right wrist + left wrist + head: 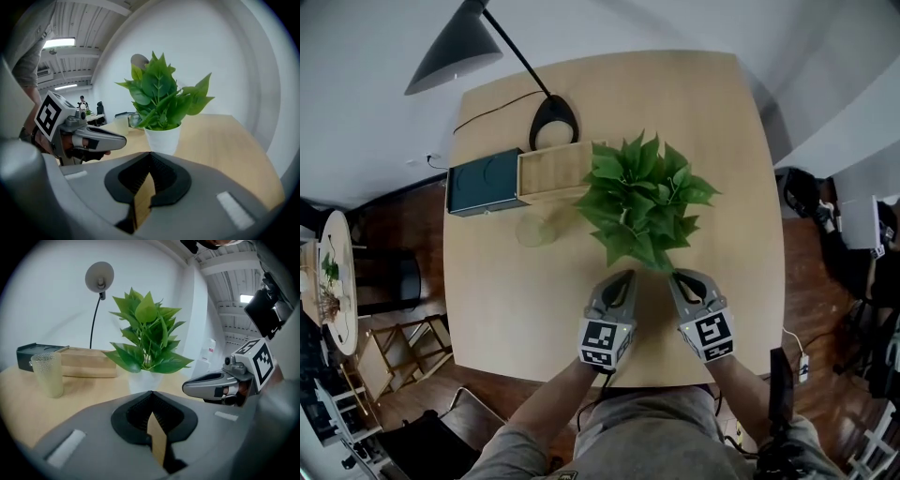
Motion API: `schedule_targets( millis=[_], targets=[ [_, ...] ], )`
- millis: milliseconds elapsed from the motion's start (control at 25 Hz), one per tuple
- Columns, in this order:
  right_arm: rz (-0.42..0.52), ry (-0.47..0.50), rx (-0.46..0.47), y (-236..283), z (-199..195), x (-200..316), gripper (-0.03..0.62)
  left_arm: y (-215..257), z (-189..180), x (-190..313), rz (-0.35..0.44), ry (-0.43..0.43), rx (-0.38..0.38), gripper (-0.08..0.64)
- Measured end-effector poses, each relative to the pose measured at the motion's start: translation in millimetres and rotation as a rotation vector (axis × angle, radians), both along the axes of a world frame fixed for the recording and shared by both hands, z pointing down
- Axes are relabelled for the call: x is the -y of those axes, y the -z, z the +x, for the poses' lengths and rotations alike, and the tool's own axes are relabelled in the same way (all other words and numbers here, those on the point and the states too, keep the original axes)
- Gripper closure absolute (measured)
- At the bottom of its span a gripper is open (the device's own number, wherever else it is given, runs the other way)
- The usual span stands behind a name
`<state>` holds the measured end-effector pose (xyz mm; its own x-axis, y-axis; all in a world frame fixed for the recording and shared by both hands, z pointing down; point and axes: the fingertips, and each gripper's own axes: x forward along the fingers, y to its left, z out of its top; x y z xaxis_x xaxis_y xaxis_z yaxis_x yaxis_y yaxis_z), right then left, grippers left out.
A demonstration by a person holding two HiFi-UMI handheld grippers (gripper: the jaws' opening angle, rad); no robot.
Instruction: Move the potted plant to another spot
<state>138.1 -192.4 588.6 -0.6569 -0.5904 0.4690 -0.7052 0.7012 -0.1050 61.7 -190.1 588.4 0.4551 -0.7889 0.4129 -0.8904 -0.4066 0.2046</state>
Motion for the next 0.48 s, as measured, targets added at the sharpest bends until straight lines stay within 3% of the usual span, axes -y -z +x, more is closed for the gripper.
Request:
schedule_targets(
  millis=[280,480],
  targets=[
    [-0.046,0.017,-0.024,-29.1,-1.2,14.2,0.586,-28.7,-4.0,13.9,-0.041,0.013,0.023,0.56],
    [-0.057,0.015,-0.044,-38.4,1.3,23.0,0.586,-32.7,-9.7,25.4,-0.004,0.005,0.084,0.56]
  ],
)
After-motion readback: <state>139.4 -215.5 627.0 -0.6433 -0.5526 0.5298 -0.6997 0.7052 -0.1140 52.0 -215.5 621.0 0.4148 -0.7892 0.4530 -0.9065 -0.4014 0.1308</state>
